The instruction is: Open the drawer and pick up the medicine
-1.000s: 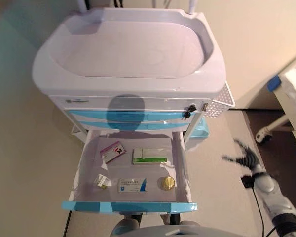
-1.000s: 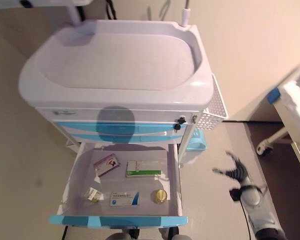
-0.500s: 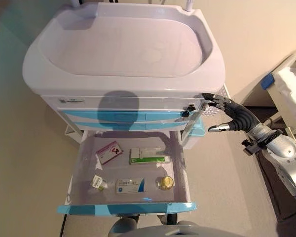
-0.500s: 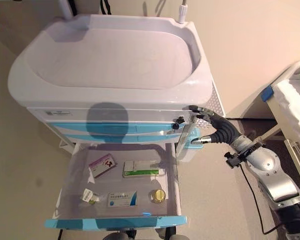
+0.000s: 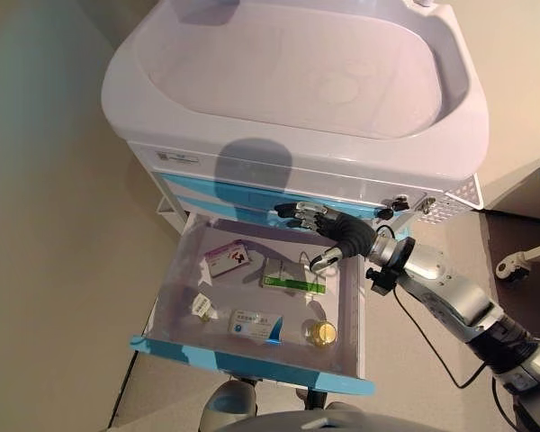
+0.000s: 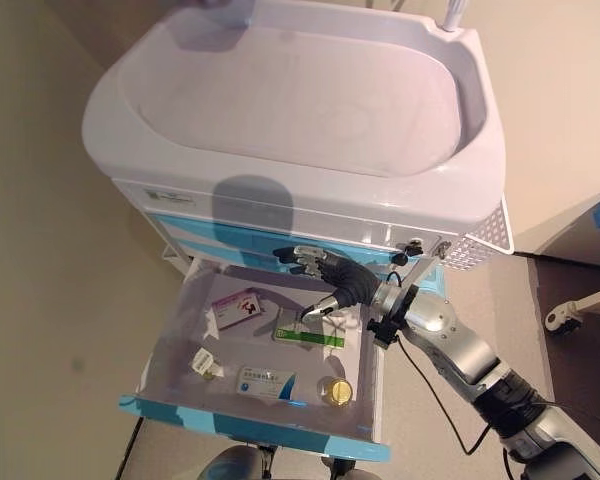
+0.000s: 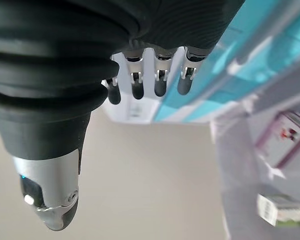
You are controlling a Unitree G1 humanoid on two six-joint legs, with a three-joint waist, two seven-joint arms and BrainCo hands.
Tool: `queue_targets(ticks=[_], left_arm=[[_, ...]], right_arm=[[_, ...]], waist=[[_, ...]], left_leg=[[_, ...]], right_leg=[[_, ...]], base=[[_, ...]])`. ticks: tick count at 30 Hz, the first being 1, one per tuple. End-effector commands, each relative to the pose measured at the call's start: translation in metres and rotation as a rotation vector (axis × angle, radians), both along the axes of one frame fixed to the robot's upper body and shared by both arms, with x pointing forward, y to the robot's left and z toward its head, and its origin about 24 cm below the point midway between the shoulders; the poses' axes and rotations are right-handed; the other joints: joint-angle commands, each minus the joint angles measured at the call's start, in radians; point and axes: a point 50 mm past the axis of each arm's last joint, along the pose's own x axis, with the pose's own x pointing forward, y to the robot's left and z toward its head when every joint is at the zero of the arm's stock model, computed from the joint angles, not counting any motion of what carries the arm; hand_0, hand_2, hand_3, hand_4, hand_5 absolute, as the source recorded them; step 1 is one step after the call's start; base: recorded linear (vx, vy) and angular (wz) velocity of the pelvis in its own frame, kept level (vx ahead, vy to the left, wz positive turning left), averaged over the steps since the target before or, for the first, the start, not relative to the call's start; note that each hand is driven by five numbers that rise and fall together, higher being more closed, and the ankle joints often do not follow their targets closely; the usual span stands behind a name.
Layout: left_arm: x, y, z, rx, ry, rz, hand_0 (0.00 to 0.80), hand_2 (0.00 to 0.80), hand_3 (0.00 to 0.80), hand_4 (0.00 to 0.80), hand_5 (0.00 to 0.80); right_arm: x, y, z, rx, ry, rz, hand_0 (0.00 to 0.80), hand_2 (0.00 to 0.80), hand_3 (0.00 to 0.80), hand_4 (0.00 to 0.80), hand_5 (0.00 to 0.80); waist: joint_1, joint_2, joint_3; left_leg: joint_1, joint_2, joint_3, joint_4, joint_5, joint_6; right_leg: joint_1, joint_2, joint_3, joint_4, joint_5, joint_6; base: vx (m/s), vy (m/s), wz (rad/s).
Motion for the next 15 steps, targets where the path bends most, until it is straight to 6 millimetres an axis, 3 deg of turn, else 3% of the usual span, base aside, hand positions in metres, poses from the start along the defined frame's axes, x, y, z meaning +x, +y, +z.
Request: queue_targets(ticks=[1,2,4,15], left_arm=[[0.001,0.018,0.003,0.062,0.014,0.0,0.0,0.0,0.0,0.0,0.0],[0.004,0.02,0.003,0.071,0.007,0.002,0.0,0.0,0.0,0.0,0.0],[0.003,-0.003,-0.002,0.048,-0.012,-0.017,0.0,0.0,0.0,0.0,0.0],[0.012,0.002,-0.002,0.133,-0.038,0.011,0.0,0.0,0.0,0.0,0.0]], right_arm=[[-0.001,0.016,0.003,-0.051,-0.087,0.041,0.0,0.0,0.0,0.0,0.0],[0.001,0.019,0.0,-0.08,-0.107,0.031,0.0,0.0,0.0,0.0,0.0],[0.005,0.021,-0.004,-0.092,-0.145,-0.036,0.0,0.0,0.0,0.0,0.0],[0.023,0.026,0.001,-0.309,-0.458,-0.218,0.0,0.0,0.0,0.0,0.0]], waist=[[0.02,-0.011,-0.014],[0.024,-0.011,-0.008],[0.039,-0.017,0.011],[0.064,-0.024,0.094]], left_leg=[[-0.023,-0.038,-0.022,0.03,-0.034,0.01],[-0.028,-0.038,-0.026,0.032,-0.033,0.01],[-0.045,-0.042,-0.042,0.04,-0.029,0.011],[-0.142,-0.046,-0.061,0.09,-0.022,0.017]], right_leg=[[-0.087,-0.028,0.003,0.068,0.067,0.057],[-0.089,-0.028,-0.001,0.069,0.067,0.057],[-0.096,-0.029,-0.012,0.072,0.068,0.057],[-0.172,-0.036,-0.025,0.108,0.066,0.052]], base=[[-0.023,-0.01,0.08],[-0.034,-0.028,0.11],[-0.054,-0.05,0.13],[-0.037,-0.011,0.11]])
